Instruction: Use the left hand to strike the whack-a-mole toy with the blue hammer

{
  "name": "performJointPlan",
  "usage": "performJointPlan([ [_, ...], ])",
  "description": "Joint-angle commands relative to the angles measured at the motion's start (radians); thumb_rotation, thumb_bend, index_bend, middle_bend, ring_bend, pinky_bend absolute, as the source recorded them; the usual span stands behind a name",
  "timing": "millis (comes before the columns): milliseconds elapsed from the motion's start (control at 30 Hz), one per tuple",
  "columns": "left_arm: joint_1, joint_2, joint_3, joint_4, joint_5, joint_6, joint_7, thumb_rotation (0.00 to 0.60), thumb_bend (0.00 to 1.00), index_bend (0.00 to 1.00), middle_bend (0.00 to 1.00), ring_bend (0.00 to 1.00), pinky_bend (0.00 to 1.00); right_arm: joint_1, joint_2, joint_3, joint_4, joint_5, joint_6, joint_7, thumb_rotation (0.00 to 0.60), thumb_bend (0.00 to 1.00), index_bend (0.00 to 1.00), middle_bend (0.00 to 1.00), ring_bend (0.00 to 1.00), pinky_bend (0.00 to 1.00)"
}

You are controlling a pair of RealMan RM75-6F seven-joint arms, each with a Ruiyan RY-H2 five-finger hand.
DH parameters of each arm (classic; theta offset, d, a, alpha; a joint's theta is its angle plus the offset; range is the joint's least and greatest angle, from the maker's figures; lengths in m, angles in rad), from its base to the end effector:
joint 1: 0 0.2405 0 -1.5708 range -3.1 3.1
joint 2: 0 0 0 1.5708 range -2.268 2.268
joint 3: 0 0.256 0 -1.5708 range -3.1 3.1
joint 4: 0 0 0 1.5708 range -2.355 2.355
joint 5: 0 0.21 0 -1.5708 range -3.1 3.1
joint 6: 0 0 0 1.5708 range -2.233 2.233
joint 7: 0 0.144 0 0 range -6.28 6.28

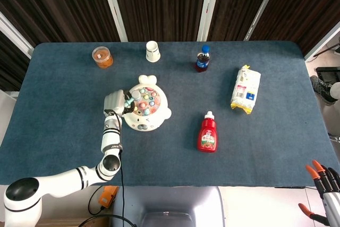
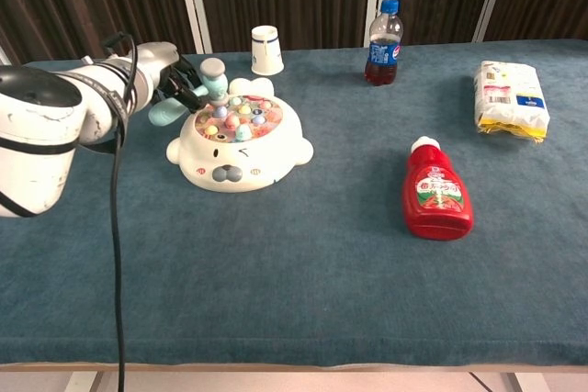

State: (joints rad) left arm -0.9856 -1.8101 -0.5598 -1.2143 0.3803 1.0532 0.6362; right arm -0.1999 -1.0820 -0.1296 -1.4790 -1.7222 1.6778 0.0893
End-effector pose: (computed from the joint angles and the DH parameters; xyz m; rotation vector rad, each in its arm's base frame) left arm -0.0954 0.4297 -0.0289 -1.2871 -1.3458 -0.8678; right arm -0.3390 -0.0487 0.1714 1.4433 -0.9659 0.7690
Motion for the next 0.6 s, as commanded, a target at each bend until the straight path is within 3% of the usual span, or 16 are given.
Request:
performJointPlan([
  [33,-0.006,0.001,0.015,0.010,-0.015,-0.012,0.013,0.600,0.81,0.69,1.00,0.93,1.00,-0.001,0.000,0.000,0.000,0.000,0.002,0.001,0.600,0.17,0.00,0.03,0.00,0.00],
  [600,-0.030,0.005,0.012,0.050,-0.090,-0.059,0.008,0.600,0.81,0.69,1.00,0.93,1.00,-0.004,0.002,0.002,0.008,0.006,0.005,0.015,0.600,0.17,0.00,0.03,0.00,0.00],
])
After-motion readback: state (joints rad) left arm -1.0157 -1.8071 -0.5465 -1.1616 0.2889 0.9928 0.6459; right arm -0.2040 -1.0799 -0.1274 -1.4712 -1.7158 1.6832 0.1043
